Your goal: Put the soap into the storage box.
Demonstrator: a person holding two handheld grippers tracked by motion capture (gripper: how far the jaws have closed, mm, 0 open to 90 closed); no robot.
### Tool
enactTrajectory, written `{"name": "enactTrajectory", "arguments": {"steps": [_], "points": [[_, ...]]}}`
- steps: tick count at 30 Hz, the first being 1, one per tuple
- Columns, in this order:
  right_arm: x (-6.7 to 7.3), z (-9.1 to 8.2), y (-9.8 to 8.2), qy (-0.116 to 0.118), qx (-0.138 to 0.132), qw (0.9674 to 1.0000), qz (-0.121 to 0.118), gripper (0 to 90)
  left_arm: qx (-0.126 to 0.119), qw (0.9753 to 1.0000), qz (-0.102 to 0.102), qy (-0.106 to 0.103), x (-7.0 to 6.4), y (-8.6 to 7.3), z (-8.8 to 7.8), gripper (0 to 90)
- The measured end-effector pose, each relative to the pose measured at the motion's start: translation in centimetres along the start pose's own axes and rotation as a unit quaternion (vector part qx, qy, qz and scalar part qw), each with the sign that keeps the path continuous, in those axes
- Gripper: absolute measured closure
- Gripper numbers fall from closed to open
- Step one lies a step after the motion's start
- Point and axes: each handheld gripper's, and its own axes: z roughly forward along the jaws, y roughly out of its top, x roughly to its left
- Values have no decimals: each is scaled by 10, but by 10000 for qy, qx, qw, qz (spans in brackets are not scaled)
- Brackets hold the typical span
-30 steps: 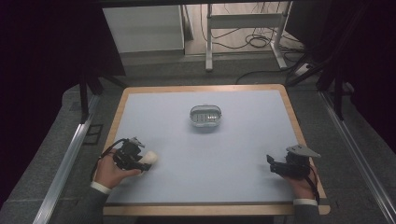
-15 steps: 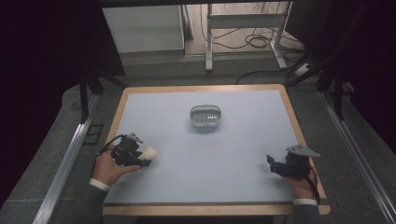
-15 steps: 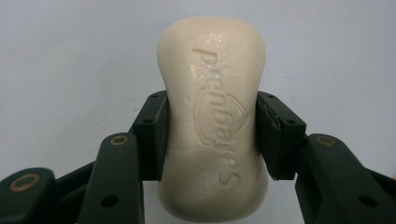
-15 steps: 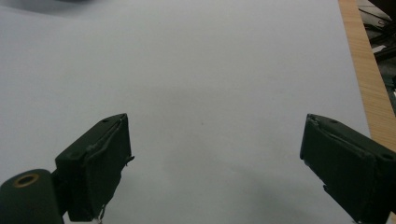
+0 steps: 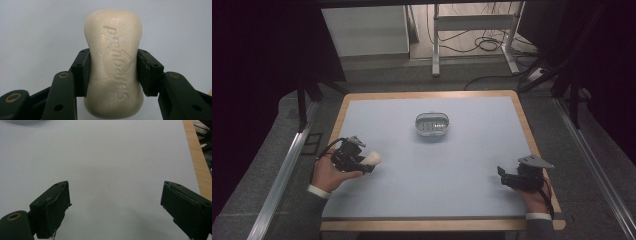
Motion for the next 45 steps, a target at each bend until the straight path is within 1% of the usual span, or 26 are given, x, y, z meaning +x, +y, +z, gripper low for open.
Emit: {"name": "enactTrajectory", "arguments": {"steps": [3,8,15,29,35,40,45], "points": [[0,0,0,-4,7,10000,-6,85,-23,10000,-22,-9,1,2,1,496],[0,0,-1,-9,24,10000,-15,85,1,10000,1,-21,2,4,4,496],[0,1,-1,-20,38,10000,-33,85,1,10000,13,-16,5,9,3,496],[0,1,-1,-15,34,10000,-34,85,-18,10000,92,16,6,24,-1,496],[0,0,0,-19,21,10000,-23,85,-27,9999,100,-3,7,30,0,496],[1,1,0,-20,35,10000,-34,85,18,10000,89,-36,8,34,1,496],[1,1,0,-20,33,10000,-32,85,22,10000,92,-23,10,40,3,496]]}}
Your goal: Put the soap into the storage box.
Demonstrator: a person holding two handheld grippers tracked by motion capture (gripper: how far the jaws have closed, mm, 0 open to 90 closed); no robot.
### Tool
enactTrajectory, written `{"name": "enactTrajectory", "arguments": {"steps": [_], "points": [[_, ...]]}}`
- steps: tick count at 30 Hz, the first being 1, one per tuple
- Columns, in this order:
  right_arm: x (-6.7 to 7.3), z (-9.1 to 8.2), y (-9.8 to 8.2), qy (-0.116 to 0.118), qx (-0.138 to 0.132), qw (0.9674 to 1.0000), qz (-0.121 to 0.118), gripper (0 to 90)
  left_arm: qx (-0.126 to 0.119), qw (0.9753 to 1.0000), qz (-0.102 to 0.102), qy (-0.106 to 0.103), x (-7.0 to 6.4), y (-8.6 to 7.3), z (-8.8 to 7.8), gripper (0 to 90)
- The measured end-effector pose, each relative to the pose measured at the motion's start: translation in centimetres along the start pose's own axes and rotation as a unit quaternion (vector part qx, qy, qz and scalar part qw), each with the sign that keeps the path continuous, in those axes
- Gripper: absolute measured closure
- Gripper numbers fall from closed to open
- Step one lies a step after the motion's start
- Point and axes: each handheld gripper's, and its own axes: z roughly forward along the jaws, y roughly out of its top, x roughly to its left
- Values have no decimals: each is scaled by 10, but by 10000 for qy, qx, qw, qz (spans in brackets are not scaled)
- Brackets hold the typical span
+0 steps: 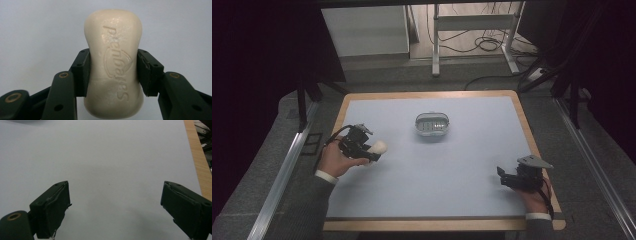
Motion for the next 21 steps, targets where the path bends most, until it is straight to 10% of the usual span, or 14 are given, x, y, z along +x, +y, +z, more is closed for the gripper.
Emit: {"name": "enactTrajectory", "arguments": {"steps": [21], "points": [[0,1,0,-19,28,10000,-14,85,73,9999,85,35,3,22,7,496]]}}
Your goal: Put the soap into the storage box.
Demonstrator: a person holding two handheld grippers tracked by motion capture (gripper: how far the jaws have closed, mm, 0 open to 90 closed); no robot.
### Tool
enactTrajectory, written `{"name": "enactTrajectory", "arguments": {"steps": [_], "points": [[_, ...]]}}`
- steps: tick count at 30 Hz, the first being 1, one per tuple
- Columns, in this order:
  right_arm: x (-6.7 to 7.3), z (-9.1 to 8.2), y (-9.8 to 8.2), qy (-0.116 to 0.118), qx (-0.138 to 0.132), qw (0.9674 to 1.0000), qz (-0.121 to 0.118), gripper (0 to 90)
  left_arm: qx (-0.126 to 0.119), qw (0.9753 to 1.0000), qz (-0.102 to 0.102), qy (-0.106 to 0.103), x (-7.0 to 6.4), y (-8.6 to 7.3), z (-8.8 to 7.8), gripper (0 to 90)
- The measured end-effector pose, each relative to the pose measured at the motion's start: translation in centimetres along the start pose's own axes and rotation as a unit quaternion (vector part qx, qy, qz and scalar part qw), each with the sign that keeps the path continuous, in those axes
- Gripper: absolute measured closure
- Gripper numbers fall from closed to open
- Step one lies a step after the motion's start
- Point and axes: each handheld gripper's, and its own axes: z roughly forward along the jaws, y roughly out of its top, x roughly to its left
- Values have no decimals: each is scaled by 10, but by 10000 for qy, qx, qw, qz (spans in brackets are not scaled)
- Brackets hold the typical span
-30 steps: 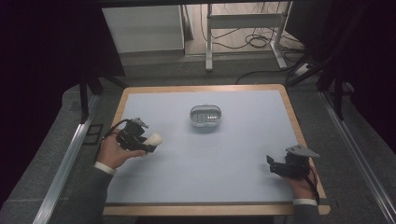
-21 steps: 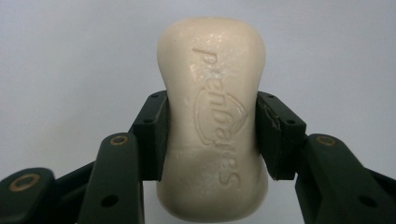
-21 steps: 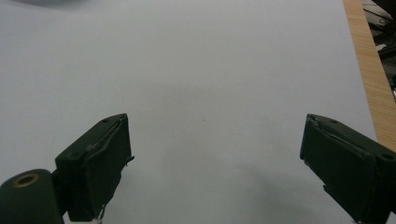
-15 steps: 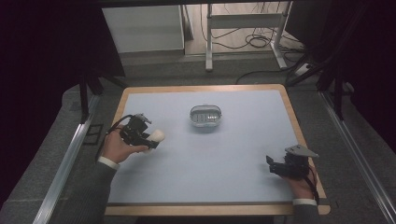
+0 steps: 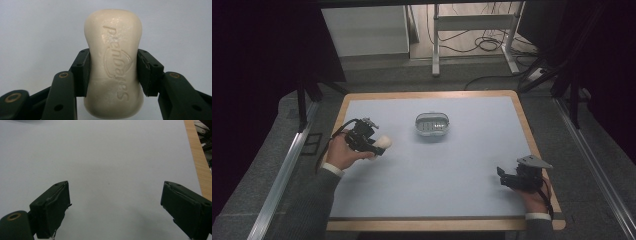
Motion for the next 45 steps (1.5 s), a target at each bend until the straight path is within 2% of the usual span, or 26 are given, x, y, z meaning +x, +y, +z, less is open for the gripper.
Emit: {"name": "enactTrajectory", "arguments": {"steps": [9,14,32,39,45], "points": [[0,0,0,8,14,10000,-7,85,-36,10000,-42,11,4,6,2,496],[0,1,0,4,29,10000,-14,85,-33,10000,45,20,4,13,3,496],[1,2,-1,25,43,10000,-21,85,-136,9998,139,106,6,36,7,496],[0,2,-1,17,29,10000,-16,85,-129,9995,260,110,1,48,10,496],[0,2,-1,33,36,10000,-14,84,-183,9994,275,69,-2,58,13,496]]}}
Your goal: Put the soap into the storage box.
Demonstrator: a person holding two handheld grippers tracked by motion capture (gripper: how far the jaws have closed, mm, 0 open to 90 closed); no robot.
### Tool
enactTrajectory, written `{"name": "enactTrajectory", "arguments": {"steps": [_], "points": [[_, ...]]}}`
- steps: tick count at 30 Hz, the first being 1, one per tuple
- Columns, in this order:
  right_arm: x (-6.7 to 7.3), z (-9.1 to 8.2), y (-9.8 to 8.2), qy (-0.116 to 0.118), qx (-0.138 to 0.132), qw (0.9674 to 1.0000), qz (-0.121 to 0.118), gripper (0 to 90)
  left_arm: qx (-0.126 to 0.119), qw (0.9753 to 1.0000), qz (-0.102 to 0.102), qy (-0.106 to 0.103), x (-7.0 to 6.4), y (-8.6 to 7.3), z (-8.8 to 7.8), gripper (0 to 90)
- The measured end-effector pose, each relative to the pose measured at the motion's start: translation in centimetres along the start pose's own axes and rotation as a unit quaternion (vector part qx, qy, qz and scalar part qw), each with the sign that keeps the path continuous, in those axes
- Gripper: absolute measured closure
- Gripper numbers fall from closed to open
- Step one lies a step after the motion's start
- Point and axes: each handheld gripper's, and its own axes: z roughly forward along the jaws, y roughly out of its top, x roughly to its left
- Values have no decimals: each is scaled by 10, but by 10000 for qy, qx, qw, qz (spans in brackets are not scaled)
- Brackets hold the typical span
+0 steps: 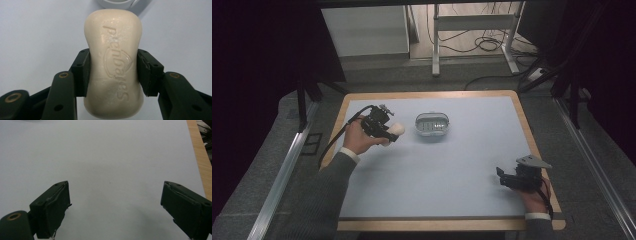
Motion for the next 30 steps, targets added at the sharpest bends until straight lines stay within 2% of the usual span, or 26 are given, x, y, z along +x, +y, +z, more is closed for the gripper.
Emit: {"name": "enactTrajectory", "arguments": {"steps": [17,23,27,30], "points": [[-1,-1,0,-16,-28,10000,0,85,-78,9999,62,-67,-5,23,8,496],[-2,-2,0,-14,-34,10000,12,84,-72,9999,0,-75,-1,27,12,496],[-2,-2,0,-25,-38,10000,1,84,-111,9998,-23,-151,-1,29,14,496],[-1,-1,0,-23,-35,10000,-10,84,-66,9999,44,-103,-2,32,16,496]]}}
